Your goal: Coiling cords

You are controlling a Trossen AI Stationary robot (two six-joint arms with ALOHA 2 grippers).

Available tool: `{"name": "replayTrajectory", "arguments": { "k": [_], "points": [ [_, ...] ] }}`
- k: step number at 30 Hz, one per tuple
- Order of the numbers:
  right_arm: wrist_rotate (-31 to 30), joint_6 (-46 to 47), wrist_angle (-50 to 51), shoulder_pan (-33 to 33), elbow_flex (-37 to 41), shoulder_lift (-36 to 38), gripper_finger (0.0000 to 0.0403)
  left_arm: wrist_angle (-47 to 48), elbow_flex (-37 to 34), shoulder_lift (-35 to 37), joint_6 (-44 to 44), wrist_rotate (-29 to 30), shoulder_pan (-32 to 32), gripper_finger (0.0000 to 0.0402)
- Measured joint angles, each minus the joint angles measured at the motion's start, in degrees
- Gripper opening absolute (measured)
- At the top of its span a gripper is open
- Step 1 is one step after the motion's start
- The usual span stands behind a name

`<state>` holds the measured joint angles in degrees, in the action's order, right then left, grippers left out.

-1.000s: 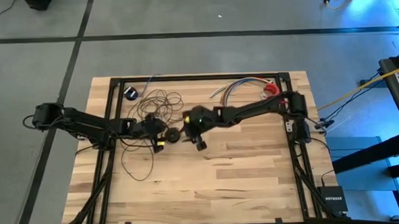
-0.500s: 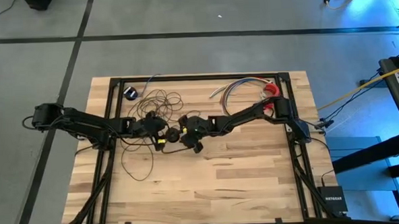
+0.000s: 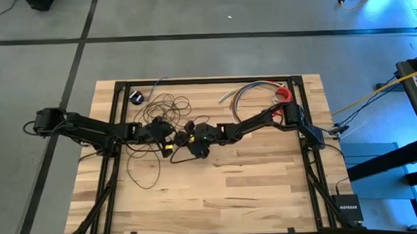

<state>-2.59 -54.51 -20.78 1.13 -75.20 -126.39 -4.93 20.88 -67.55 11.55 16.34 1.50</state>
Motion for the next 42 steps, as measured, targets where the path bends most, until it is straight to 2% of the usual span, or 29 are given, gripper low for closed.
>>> {"name": "replayTrajectory", "arguments": {
  "k": [13,18,24,31,36,42],
  "points": [
    [-0.9,-3.2,1.2,2.4,0.0,0.1,0.0049,0.0,0.0,0.0,0.2,0.0,0.0,0.0253],
    [-0.4,-2.9,0.4,2.8,-0.2,0.2,0.0011,-0.3,0.0,0.0,0.4,0.0,0.0,0.0253],
    [-2.4,4.5,0.0,3.1,-0.6,0.5,0.0005,-0.2,0.0,0.0,0.8,0.0,0.0,0.0253],
    [-3.2,13.1,4.9,3.2,-0.8,4.6,0.0002,-0.1,0.0,0.5,2.0,0.0,0.0,0.0253],
    [-0.2,19.4,10.3,4.9,-0.8,8.2,0.0001,3.6,1.3,4.0,3.1,-0.1,0.0,0.0253],
    [3.6,25.4,16.5,6.9,-0.8,8.3,0.0001,8.0,2.1,9.1,5.3,-1.5,-1.2,0.0253]
  ]
}}
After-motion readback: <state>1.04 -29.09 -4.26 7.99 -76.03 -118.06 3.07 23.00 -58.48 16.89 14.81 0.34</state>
